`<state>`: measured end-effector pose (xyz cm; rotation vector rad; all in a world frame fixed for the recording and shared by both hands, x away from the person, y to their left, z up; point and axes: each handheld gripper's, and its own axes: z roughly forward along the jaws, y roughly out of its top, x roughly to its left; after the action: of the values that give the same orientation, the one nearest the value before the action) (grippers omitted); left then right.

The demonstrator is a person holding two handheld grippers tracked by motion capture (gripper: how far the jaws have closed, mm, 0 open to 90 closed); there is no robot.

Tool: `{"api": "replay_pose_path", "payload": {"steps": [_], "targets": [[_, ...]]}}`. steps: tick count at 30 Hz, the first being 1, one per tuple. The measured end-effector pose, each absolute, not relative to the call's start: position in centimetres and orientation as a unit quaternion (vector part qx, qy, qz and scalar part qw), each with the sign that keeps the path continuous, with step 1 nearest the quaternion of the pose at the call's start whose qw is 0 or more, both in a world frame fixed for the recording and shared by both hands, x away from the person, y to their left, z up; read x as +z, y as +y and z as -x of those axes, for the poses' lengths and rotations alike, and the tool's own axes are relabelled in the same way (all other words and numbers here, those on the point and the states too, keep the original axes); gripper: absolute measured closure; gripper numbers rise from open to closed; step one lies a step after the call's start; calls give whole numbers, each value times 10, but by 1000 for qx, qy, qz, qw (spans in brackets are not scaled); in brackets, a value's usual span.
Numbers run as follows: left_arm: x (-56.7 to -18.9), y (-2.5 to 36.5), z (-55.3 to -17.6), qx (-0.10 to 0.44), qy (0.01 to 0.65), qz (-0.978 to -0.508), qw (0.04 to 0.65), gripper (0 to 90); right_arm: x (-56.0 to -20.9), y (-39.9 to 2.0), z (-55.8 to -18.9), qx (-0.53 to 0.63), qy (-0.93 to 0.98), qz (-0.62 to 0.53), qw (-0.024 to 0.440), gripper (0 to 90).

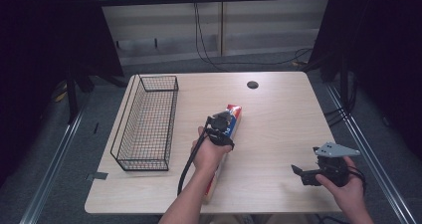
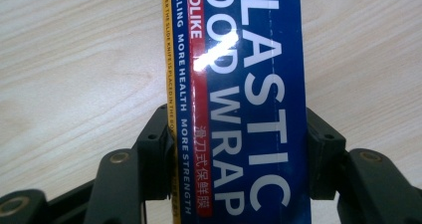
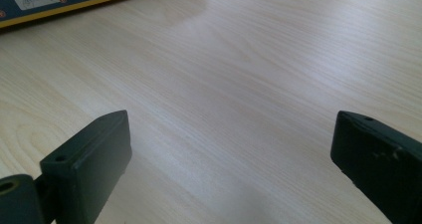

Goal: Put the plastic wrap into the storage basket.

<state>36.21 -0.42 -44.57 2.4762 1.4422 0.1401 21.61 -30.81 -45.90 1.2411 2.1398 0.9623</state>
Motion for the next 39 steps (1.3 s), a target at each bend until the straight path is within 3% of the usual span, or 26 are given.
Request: {"api": "replay_pose_path", "payload": {"steps": [39], "targets": [[-383,65,-375,46,579,-799,157,435,-461,-290,-230,363,794,-434,222,24]]}}
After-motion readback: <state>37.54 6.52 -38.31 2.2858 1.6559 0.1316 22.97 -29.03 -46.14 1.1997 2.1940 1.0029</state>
